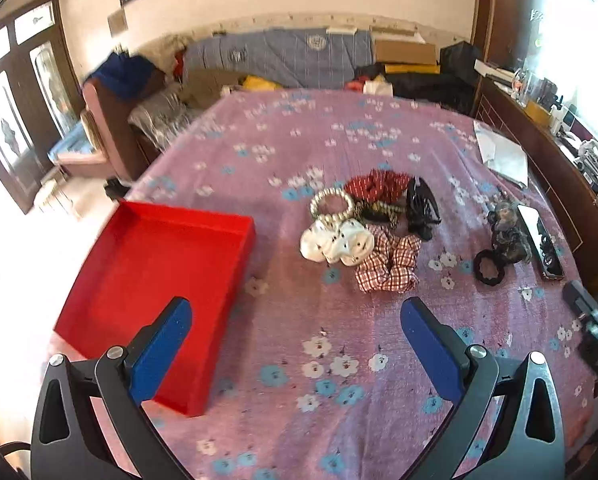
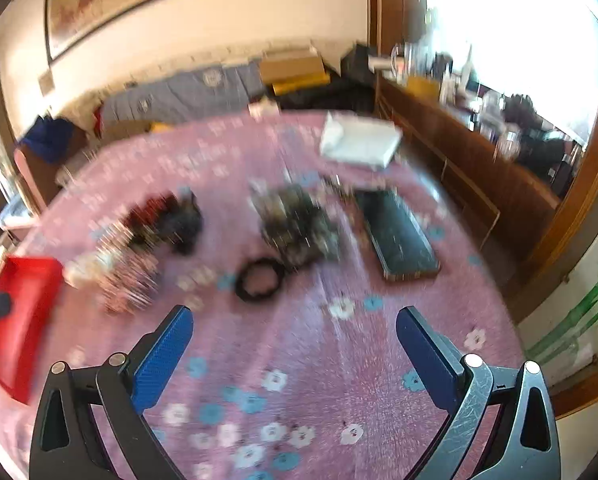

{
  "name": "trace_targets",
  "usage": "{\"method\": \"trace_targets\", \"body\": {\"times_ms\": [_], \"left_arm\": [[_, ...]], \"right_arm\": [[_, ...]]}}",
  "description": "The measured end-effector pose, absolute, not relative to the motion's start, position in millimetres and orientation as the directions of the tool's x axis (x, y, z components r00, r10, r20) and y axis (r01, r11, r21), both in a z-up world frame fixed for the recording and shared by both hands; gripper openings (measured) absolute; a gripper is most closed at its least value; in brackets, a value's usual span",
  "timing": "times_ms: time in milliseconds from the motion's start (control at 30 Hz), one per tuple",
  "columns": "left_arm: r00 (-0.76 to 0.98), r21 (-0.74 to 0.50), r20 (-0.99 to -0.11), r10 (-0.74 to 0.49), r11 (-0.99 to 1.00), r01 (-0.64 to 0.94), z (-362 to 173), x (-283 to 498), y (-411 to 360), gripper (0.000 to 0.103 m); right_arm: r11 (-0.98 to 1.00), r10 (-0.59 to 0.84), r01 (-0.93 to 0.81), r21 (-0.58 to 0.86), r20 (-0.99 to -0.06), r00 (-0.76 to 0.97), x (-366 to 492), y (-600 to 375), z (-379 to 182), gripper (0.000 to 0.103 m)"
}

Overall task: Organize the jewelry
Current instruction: 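Move both tools toward the white and plaid scrunchies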

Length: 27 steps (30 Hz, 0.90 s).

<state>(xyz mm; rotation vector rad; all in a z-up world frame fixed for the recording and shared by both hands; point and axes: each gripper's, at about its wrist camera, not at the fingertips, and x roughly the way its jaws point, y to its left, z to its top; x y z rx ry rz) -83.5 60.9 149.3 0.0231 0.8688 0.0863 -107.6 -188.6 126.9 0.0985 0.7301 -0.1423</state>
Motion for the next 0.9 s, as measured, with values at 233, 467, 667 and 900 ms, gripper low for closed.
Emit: {"method": "trace_targets", "body": {"times_ms": [233,467,667,900], "left_arm": [[0.688,0.057,-0.721,0.079,0.997,-0.055,179,-112,61,0.103],[0.7,0.067,-0.709,0.085,0.996,-0.052,191,-127,59,0.103],[0.692,0.071,-0.717,0.081,0.997,-0.043,189,-130,58,0.103],[0.694,0.091,-0.713,0.097,0.995,-0.045,184,-129,57,0.103]], "right_arm": [[0.983,-0.028,0.123,0.135,-0.557,0.83,-131,-173,181,0.103],[0.983,0.063,0.051,0.177,-0.583,0.81,-135,-160,190,0.1],[0.987,0.057,0.051,0.153,-0.627,0.777,-132,-150,178,0.1],[0.991,-0.01,0.091,0.095,-0.634,0.773,-132,-150,175,0.1]]}}
